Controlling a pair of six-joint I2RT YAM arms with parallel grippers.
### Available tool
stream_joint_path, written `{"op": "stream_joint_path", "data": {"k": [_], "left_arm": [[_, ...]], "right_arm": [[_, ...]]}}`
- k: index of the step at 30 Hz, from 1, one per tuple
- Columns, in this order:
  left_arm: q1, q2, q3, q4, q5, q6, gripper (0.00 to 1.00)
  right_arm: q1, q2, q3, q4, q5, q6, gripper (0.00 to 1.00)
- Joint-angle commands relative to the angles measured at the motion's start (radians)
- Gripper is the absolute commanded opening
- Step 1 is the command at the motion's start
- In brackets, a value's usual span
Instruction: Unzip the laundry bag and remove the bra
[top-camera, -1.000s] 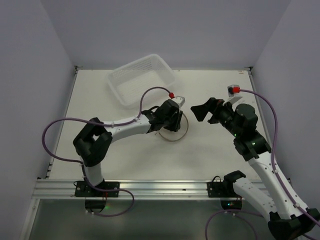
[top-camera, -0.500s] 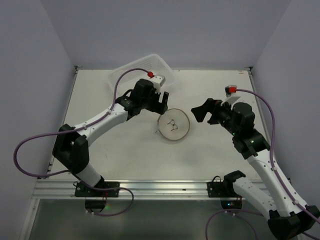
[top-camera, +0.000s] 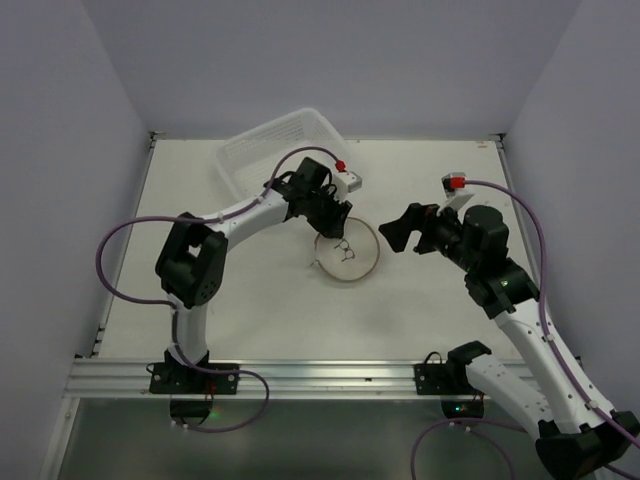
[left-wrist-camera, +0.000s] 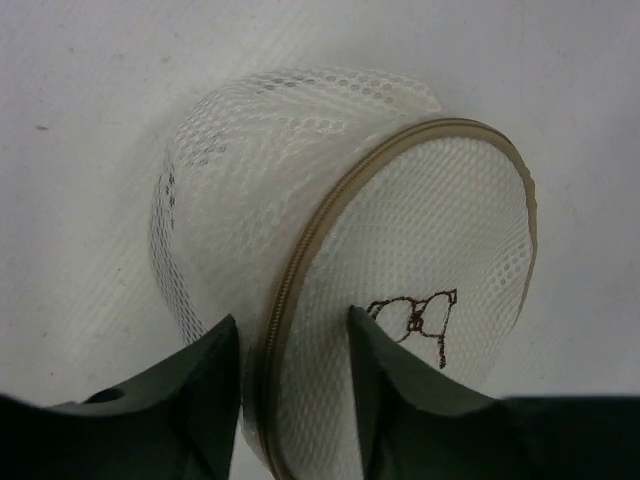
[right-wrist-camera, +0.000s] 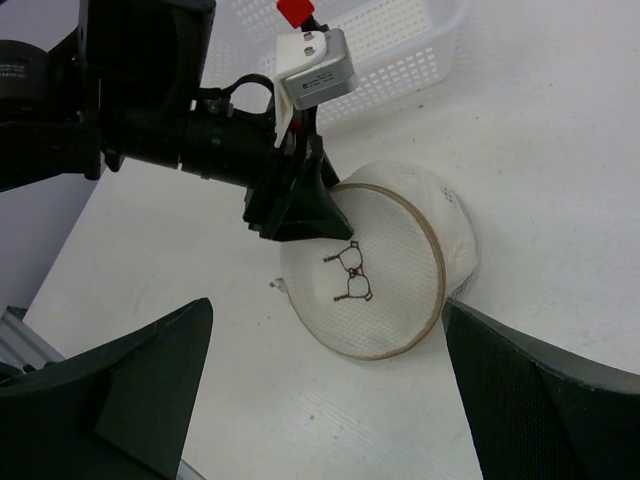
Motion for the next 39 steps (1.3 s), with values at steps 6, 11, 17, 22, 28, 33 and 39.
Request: {"op": "stream_joint_path", "data": {"k": [6, 11, 17, 22, 28, 33, 39], "left_arm": [[0.006, -0.027, -0.004, 0.011, 0.088, -0.084, 0.02], [0.008, -0.104, -0.102, 0.178, 0.070, -0.460, 0.00], [0.006, -0.206, -0.306, 0.380, -0.097, -0.981, 0.00], [0.005, -0.251, -0.386, 0.436, -0.272, -1.218, 0.00], [0.000, -0.249, -0.374, 0.439, -0.341, -1.334, 0.00], [0.000, -0.248, -0.372, 0.439, -0.360, -1.352, 0.00], [0.000, -0.233, -0.368, 0.474, -0.338, -1.349, 0.00]], "right_arm": [[0.001, 0.004, -0.006, 0.012, -0.048, -0.016, 0.99], [0.004, 0.042, -0.038, 0.028, -0.040, 0.036, 0.99], [0.079, 0.088, -0.104, 0.091, 0.063, 0.125, 0.99], [0.181, 0.166, -0.116, 0.122, 0.176, 0.203, 0.89], [0.269, 0.273, -0.086, 0.111, 0.225, 0.258, 0.75], [0.309, 0.341, -0.057, 0.107, 0.225, 0.269, 0.63], [0.309, 0.404, -0.038, 0.113, 0.225, 0.269, 0.50]]}}
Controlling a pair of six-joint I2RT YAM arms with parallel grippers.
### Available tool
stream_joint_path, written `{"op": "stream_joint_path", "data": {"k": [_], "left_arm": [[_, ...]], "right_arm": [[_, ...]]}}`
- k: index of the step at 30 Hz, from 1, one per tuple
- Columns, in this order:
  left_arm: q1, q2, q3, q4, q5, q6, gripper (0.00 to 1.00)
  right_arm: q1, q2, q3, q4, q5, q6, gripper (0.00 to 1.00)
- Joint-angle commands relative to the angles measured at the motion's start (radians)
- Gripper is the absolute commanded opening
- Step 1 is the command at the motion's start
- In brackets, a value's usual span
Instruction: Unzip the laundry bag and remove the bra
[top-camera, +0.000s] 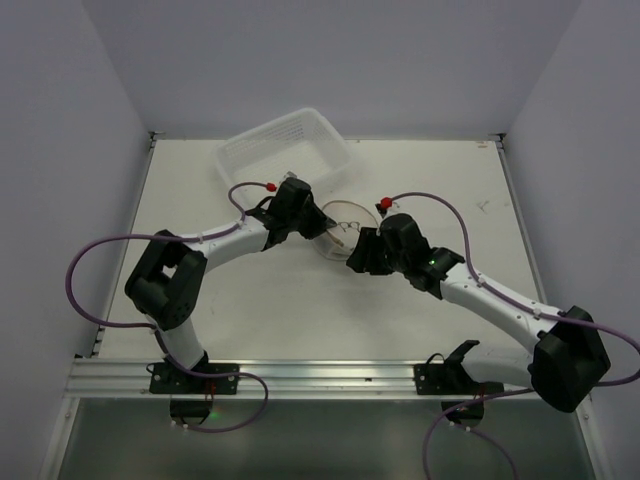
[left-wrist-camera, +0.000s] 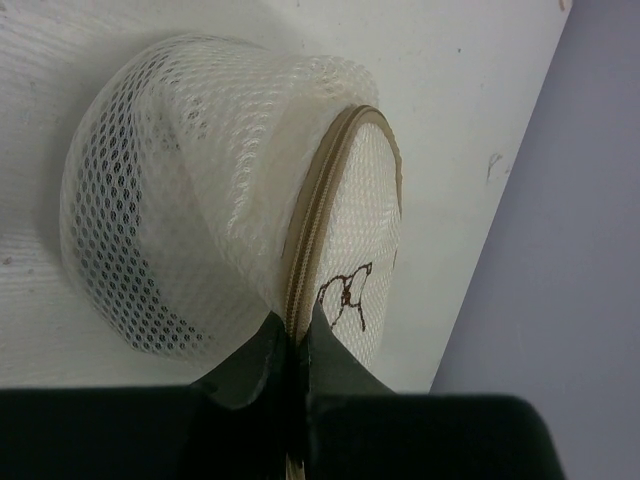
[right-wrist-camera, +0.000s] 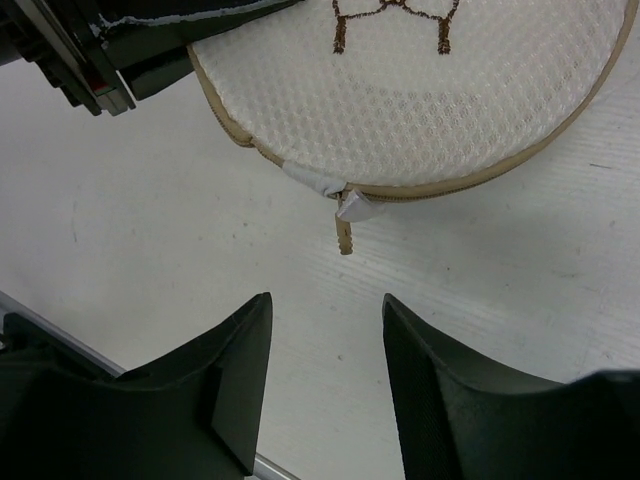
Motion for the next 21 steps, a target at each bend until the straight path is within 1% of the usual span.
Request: {"op": "stream_joint_path", "data": {"k": [1, 6, 9, 21], "left_arm": [[-0.002, -0.025, 0.016, 0.084, -0.018, -0.032, 0.00], [-0.002, -0.026, 0.016, 0.090, -0.016, -0.028, 0.00], [-0.002, -0.029, 0.015, 0.093, -0.015, -0.025, 0.00], [-0.007, -0.040, 0.002, 0.100, -0.007, -0.017, 0.00]], "right_arm": [[0.003, 0.022, 0.059, 0.037, 0.033, 0.014, 0.49], [0.003, 0.083, 0.090, 0.038, 0.030, -0.003, 0.40], [0.001, 0.102, 0.102, 0.040, 0.032, -0.006, 0.36], [0.001, 0.145, 0.127, 0.037, 0.064, -0.018, 0.27]]}}
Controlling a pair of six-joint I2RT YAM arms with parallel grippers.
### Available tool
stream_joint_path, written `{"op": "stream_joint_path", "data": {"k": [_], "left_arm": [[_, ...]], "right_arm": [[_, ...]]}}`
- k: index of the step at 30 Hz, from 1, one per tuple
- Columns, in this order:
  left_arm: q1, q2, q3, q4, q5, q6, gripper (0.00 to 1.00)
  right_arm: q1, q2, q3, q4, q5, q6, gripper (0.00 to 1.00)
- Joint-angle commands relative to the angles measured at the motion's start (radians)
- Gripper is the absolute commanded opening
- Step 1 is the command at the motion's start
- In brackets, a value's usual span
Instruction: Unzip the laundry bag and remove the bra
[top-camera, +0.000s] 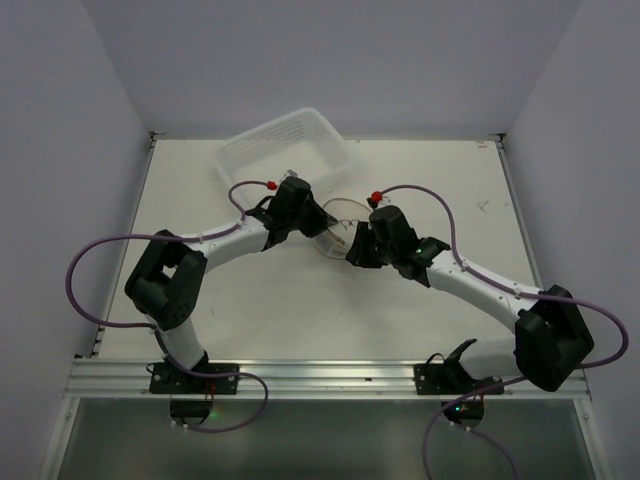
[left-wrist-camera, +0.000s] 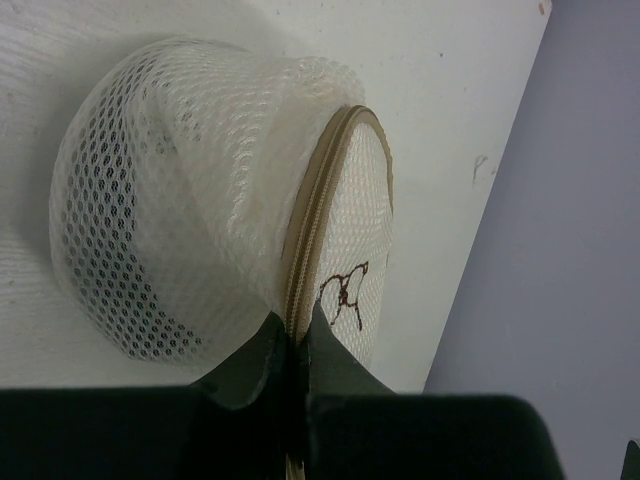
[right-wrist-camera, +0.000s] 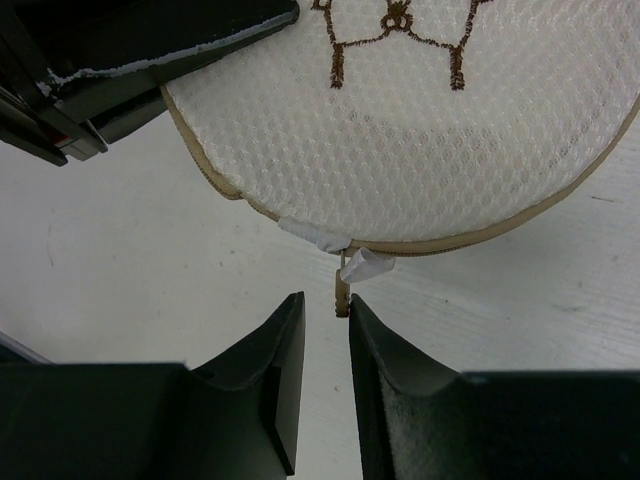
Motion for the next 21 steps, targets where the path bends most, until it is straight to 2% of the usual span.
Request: {"op": "stream_joint_path", "data": {"k": [1, 13, 16, 17, 19, 21], "left_arm": [[-0.005, -0.042, 0.001, 0.069, -0.006, -0.013, 0.00], [-0.005, -0.052, -0.019, 0.072, 0.006, -0.007, 0.00], [-0.005, -0.057, -0.022, 0.073, 0.009, 0.001, 0.00], [-0.005, -0.057, -0.022, 0.073, 0.009, 0.006, 0.00], [-0.004, -0.066, -0.031, 0.070, 0.008, 0.010, 0.00], [0.002, -0.068, -0.034, 0.069, 0.011, 0.023, 0.00]], "right_arm": [[0.001, 0.008, 0.043, 0.030, 0.044, -0.014, 0.27], [0.003, 0.029, 0.056, 0.023, 0.062, -0.020, 0.24], [0.001, 0.036, 0.060, 0.011, 0.067, -0.022, 0.16], [0.001, 0.033, 0.059, 0.008, 0.074, -0.026, 0.08], [0.001, 0.016, 0.045, 0.002, 0.082, -0.029, 0.00], [0.001, -0.001, 0.022, -0.013, 0.099, -0.039, 0.00]]}}
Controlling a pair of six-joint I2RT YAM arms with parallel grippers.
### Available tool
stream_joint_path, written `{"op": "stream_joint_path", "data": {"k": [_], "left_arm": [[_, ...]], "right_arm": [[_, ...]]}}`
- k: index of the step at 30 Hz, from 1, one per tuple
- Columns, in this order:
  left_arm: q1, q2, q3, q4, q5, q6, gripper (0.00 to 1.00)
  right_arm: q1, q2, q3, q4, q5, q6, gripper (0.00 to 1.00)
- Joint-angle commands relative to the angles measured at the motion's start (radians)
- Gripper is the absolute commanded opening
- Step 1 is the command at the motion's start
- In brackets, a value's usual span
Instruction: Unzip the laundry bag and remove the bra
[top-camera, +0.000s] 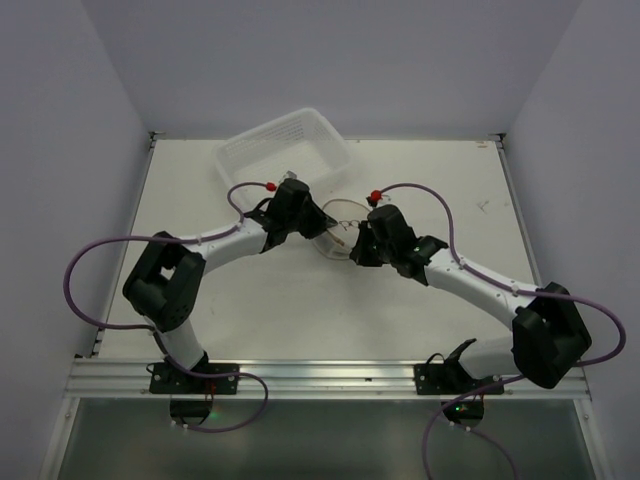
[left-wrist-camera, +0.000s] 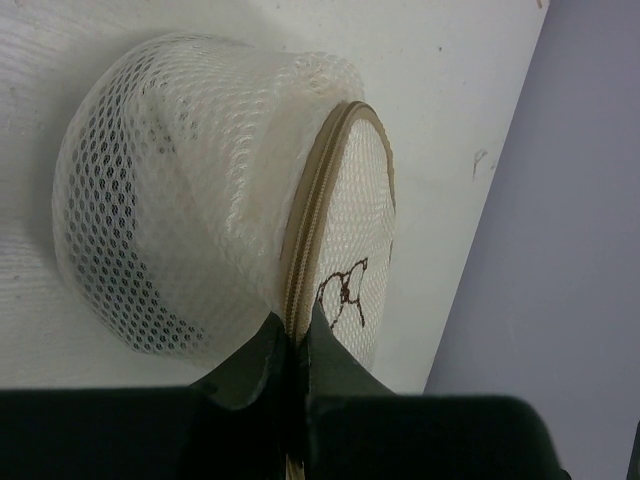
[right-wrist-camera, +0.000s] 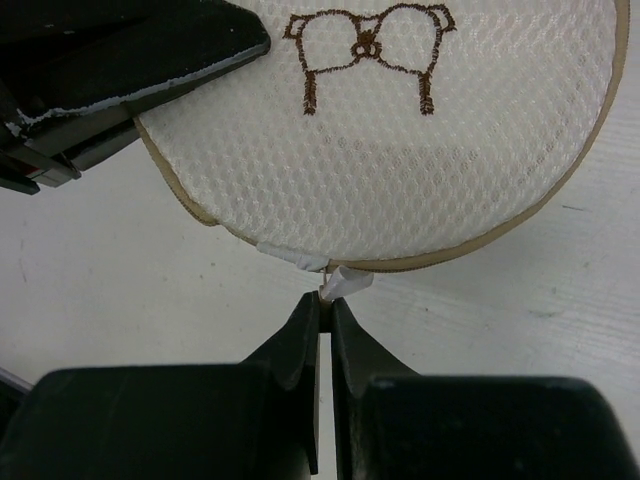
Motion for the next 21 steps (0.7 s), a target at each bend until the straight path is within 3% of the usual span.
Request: {"op": "stream_joint_path", "data": {"k": [1, 9, 14, 18, 21], "left_arm": [[0.005, -0.055, -0.011, 0.048, 0.007, 0.041, 0.00], [0.074, 0.001, 0.011, 0.025, 0.169, 0.213, 0.00], [0.137, 0.018, 0.014, -0.012, 0.286, 0.409, 0.00], [0.157, 0.105, 0.102, -0.080, 0.398, 0.540, 0.00], [0.157, 0.205, 0.251, -0.127, 0.447, 0.600, 0.00]], "right_arm": [[-0.002, -0.033, -0.003, -0.011, 0.060, -0.022, 0.00], [-0.142, -0.139, -0.112, -0.083, 0.051, -0.034, 0.00], [-0.224, -0.161, -0.116, -0.137, 0.028, -0.047, 0.00], [-0.227, -0.167, -0.110, -0.116, -0.050, -0.071, 0.00], [-0.223, -0.168, -0.124, -0.050, -0.181, -0.050, 0.00]]}}
